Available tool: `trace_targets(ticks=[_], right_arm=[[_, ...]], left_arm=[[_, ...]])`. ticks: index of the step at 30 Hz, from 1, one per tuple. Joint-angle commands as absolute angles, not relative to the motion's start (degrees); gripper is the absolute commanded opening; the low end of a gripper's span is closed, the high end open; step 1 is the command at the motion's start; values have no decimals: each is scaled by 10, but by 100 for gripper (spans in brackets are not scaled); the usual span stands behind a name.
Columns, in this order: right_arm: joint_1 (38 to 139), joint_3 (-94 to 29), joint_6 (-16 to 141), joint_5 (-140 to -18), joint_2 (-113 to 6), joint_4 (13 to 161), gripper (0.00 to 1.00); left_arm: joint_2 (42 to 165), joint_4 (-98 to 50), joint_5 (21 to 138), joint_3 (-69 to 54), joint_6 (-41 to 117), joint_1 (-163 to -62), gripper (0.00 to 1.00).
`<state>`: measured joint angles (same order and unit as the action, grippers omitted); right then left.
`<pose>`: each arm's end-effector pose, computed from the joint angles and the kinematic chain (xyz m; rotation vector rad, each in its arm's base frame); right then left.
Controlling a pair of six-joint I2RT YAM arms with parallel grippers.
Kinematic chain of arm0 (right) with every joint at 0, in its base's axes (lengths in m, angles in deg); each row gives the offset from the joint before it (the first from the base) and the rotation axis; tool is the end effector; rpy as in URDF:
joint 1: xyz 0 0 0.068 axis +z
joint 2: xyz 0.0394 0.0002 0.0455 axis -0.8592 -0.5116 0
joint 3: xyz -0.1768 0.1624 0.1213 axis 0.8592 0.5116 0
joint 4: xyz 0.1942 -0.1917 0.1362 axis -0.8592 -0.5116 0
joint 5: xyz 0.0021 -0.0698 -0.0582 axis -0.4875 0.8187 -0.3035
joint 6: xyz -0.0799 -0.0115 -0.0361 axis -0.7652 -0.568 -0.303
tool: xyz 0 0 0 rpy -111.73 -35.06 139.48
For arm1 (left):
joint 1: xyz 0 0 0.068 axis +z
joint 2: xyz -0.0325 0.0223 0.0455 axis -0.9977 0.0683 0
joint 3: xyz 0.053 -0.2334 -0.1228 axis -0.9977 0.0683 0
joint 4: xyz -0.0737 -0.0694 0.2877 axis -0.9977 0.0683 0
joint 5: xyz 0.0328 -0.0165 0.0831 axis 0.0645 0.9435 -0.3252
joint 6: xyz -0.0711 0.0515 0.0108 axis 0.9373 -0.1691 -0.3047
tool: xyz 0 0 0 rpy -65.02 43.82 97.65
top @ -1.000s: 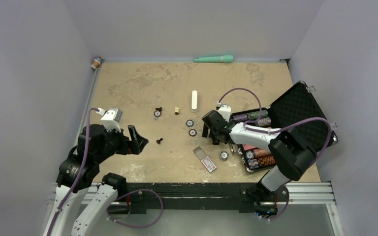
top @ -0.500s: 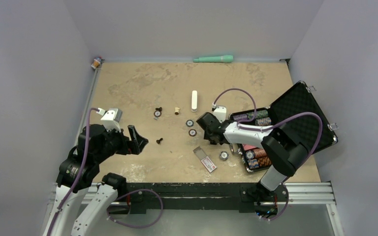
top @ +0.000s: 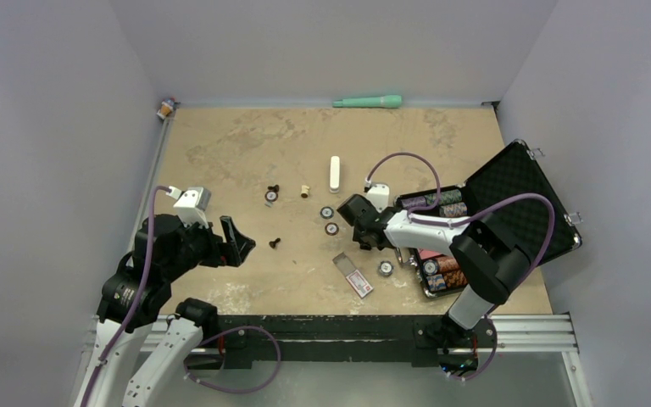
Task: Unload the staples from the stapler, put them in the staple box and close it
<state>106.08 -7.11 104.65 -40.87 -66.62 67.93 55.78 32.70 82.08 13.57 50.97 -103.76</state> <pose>0.2711 0.2307 0.0871 0.2013 2.4465 -0.0274 0.1500 -0.0633 0.3270 -0.0086 2.1673 -0.6306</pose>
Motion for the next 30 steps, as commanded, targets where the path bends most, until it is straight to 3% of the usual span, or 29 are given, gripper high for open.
trace_targets(ticks=[1,30], right_arm=[[1075,-95,1050,-387,-642,662,0],[1150,-78,995,-517,-435,752,0]], left_arm=[[556,313,827,134,498,-1034,96],[557,314,821,135,501,-1034,95]])
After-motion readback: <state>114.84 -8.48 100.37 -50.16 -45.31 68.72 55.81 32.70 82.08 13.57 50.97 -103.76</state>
